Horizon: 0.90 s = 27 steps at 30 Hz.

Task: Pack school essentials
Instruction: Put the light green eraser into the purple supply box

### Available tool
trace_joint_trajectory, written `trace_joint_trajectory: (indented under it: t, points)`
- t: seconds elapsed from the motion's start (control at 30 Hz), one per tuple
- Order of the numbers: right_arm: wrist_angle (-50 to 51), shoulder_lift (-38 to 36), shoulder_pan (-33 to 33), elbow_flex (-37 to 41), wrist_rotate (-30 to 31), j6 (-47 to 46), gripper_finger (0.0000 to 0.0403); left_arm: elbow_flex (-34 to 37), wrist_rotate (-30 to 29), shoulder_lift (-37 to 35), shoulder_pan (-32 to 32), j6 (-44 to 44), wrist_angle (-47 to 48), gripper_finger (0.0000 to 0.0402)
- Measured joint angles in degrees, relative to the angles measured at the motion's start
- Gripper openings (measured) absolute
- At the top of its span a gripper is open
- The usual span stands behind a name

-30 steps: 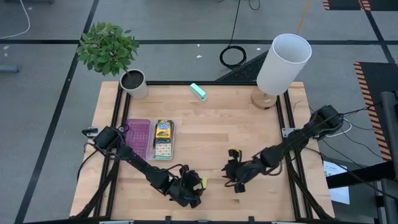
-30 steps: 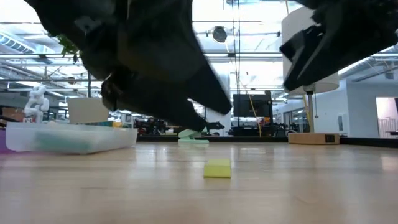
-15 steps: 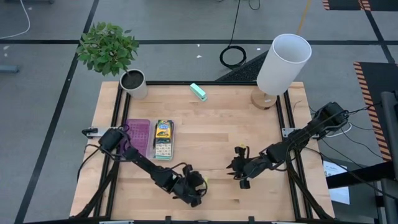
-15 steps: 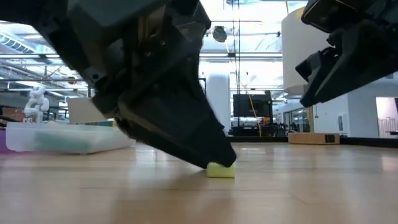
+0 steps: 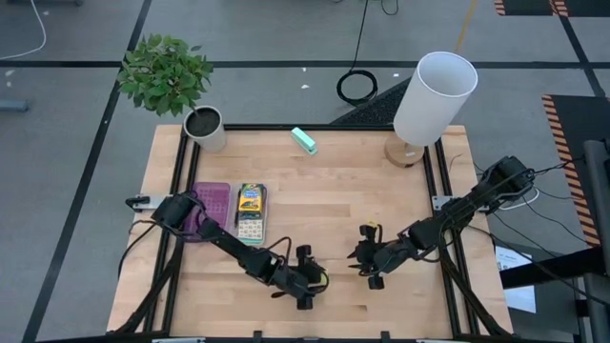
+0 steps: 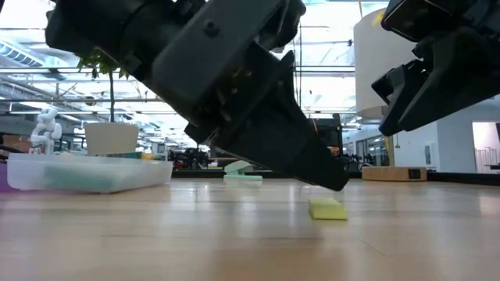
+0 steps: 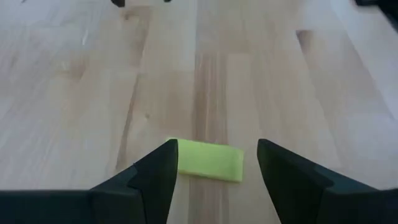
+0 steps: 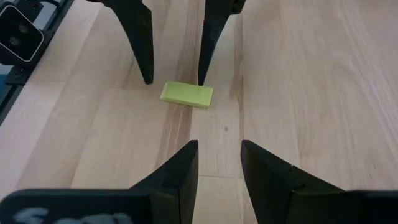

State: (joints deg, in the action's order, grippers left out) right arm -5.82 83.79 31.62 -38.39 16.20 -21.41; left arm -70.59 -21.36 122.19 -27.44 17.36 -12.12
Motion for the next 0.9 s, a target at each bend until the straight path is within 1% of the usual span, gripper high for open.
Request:
trace_joint_trajectory:
  t: [0.1, 0.27, 0.4, 0.47, 0.63, 0.9]
  points:
    - [-0.01, 0.00, 0.00, 0.00, -0.79, -0.16, 0.0114, 0.02, -0.70, -0.37, 0.17, 0.91, 1.16, 0.0225]
    - [-0.59, 0.00, 0.02, 0.00, -1.19, -0.57, 0.0114, -0.01, -0.75, -2.71, -0.11, 12.78, 5.90, 0.0225]
    - [-2.37, 0.00, 0.02, 0.00, -1.26, -0.47, 0.0114, 0.00, 0.50, -2.75, -1.12, 17.49, 9.82, 0.0226]
    - [-3.12, 0.00, 0.02, 0.00, -1.28, -0.39, 0.0114, -0.02, 1.81, -2.30, -1.18, 17.50, 9.60, 0.0225]
    - [-3.37, 0.00, 0.00, 0.00, -1.28, 0.32, 0.0114, 0.02, 2.75, -2.14, 0.35, 12.98, 8.99, 0.0225]
    - [-3.32, 0.00, 0.00, 0.00, -1.26, 1.11, 0.0114, -0.09, 15.28, -0.51, 5.58, 9.48, 4.89, 0.0225]
